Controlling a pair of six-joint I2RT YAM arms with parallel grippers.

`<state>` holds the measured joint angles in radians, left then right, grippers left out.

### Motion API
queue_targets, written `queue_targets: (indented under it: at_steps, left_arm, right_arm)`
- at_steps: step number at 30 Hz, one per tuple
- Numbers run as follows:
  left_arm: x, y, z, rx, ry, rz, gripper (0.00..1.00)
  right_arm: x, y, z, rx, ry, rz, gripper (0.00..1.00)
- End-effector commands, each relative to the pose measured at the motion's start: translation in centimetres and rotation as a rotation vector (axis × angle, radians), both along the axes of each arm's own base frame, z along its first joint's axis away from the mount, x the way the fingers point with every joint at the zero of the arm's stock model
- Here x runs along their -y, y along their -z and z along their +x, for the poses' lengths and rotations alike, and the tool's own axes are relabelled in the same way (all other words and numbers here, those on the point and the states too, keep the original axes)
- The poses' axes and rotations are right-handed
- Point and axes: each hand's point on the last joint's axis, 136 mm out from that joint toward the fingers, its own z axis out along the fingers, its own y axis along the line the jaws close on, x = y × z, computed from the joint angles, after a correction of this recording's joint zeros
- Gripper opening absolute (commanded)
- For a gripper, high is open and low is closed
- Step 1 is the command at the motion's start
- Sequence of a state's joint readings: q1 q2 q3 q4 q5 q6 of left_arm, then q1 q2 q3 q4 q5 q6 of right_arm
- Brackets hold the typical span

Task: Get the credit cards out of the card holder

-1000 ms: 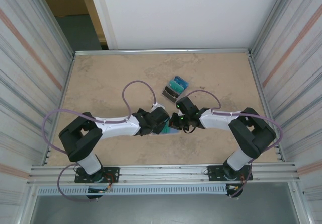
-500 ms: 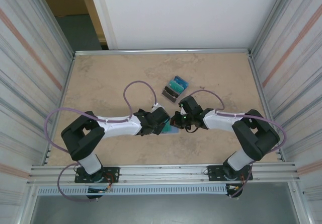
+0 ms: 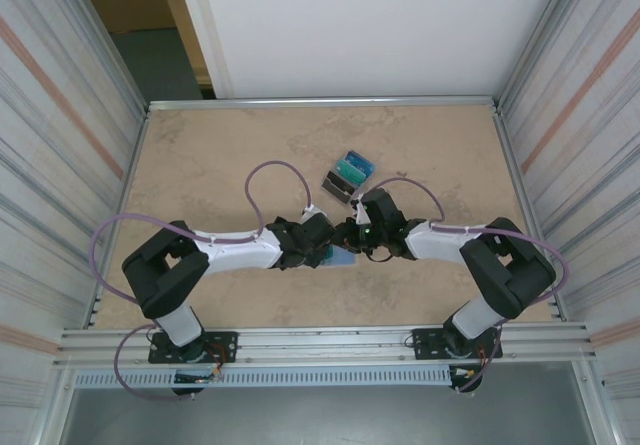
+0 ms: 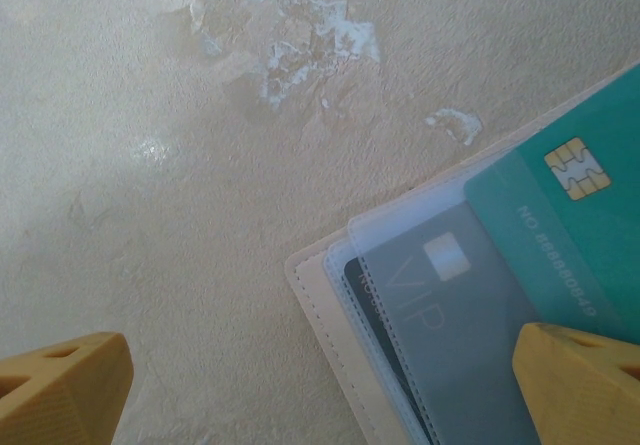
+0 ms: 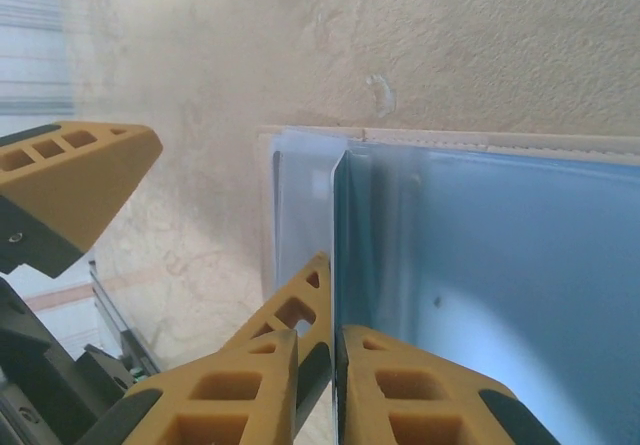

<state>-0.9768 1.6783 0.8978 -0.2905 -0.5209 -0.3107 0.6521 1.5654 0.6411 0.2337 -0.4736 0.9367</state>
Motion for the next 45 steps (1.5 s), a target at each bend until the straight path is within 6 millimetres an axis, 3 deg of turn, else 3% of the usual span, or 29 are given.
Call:
queue_targets:
  at_steps: [1,6,10,19,31,45]
  left_arm:
    - [0.2,0.9,-0.4,-0.034,0.002,0.017,0.99]
    - [0.2,0.8,-0.4,-0.034,0.003,0.014,0.99]
    - [0.3,0.5,-0.4,-0.031,0.000,0.006,0.99]
    - [0.2,-1.4,-0.3,0.003,-0.012,-0.040,0.99]
    - [-1.8,-4.9,0.1,0.057,-0.097,-0.155,0.99]
    - [-4.4,-3.6,-0.4,0.025,-0.184,-0.150,0.99]
  right_arm:
    - [-0.2,0.8,-0.2,-0.035,0.002,0.022,0.18]
    - [-0.6,1.5,-0.1,-0.051,0.002,0.035,0.17]
    - [-0.6,2.1,-0.1,-0.057,0.005,0.021,0.10]
    - [1.1,3.2,-0.5,-0.058,0.023,-0.139,0.00]
    - [2.3,0.4,-0.7,0.026,0.023,-0.260,0.00]
    - [5.9,-4.1,-0.3,0.162,0.052,-0.374,0.00]
